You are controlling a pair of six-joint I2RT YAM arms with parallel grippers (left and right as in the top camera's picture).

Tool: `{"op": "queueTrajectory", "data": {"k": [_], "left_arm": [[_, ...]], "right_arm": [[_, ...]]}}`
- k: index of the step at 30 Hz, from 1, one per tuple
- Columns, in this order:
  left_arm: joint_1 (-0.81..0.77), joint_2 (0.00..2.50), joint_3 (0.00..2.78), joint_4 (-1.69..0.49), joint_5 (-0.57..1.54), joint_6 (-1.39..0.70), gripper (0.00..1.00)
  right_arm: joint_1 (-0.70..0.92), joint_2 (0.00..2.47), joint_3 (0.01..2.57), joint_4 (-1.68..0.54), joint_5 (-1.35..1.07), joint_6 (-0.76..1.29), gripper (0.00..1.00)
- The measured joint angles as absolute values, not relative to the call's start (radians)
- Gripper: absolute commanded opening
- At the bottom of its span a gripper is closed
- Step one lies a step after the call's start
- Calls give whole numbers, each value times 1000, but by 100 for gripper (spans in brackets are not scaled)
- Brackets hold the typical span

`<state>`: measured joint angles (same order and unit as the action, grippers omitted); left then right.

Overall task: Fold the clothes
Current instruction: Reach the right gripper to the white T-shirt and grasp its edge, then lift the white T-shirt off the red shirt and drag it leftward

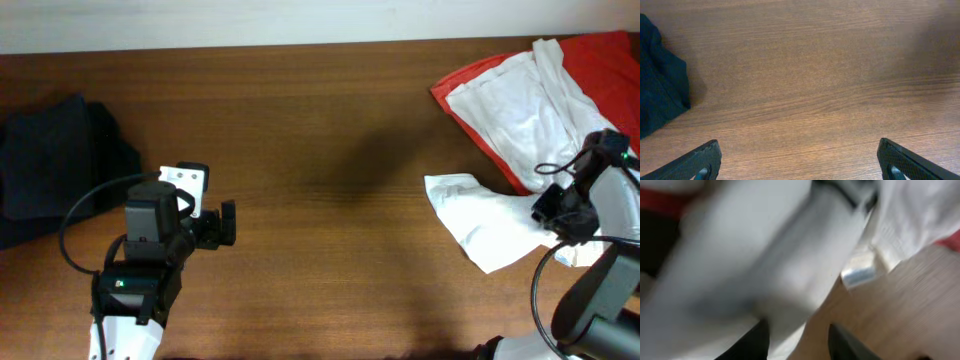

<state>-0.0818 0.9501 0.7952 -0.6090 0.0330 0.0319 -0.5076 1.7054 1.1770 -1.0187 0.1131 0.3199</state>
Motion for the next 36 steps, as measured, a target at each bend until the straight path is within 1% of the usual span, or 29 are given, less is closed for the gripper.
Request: {"op": "queueTrajectory", "data": {"k": [4, 5, 6, 7, 11, 13, 14, 17, 20, 22, 25, 26, 27, 29, 30, 31, 34, 35, 36], "left_arm": [[-82, 950, 795, -609, 33, 32, 99], [-82, 950, 795, -609, 33, 32, 99], [-82, 950, 795, -609, 33, 32, 99], [-82, 950, 795, -609, 33, 32, 99], [-82, 950, 795, -609, 33, 32, 99], [-82, 950, 795, -609, 33, 32, 99], [-82, 951, 795, -609, 33, 32, 99], [-82, 952, 795, -610, 33, 32, 99], [-82, 952, 795, -609, 33, 32, 99], [-82, 952, 795, -609, 33, 32, 99], [-82, 952, 795, -609, 33, 32, 99], [-82, 952, 795, -606, 33, 32, 99], [-82, 952, 795, -603, 33, 32, 99], [-82, 952, 795, -602, 33, 32, 99], [-82, 952, 795, -603, 33, 32, 99], [-82, 952, 795, -604, 33, 32, 99], [-82, 952, 795, -596, 33, 32, 99], [-82, 952, 795, -593, 33, 32, 99], [-82, 952, 795, -586, 33, 32, 99]], "right_arm": [[-508, 1705, 1168, -1012, 88, 331, 37], [-508, 1705, 1159, -1009, 86, 334, 35], [-508, 1705, 1148, -992, 83, 333, 23], [-508, 1705, 1111, -951, 52, 339, 4], [-508, 1705, 1106, -929, -14, 336, 4], [-508, 1702, 1197, -1037, -55, 323, 4], [-508, 1693, 1296, -1093, -68, 305, 4], [-508, 1647, 1758, -1320, -81, 227, 4], [-510, 1623, 1932, -1413, -81, 183, 4], [-511, 1626, 2018, -1415, -80, 172, 4], [-511, 1629, 2053, -1464, -76, 158, 4], [-511, 1646, 2053, -1524, -59, 151, 4], [-511, 1670, 2053, -1534, -33, 150, 4], [-518, 1732, 2052, -1516, 67, 216, 4], [-533, 1806, 2048, -1550, 17, 217, 4], [-534, 1847, 2041, -1536, -79, 162, 4], [-521, 1859, 2060, -1484, -246, 67, 4], [-524, 1856, 2109, -1473, -269, 64, 4], [-530, 1845, 2236, -1460, -286, 67, 4]]}}
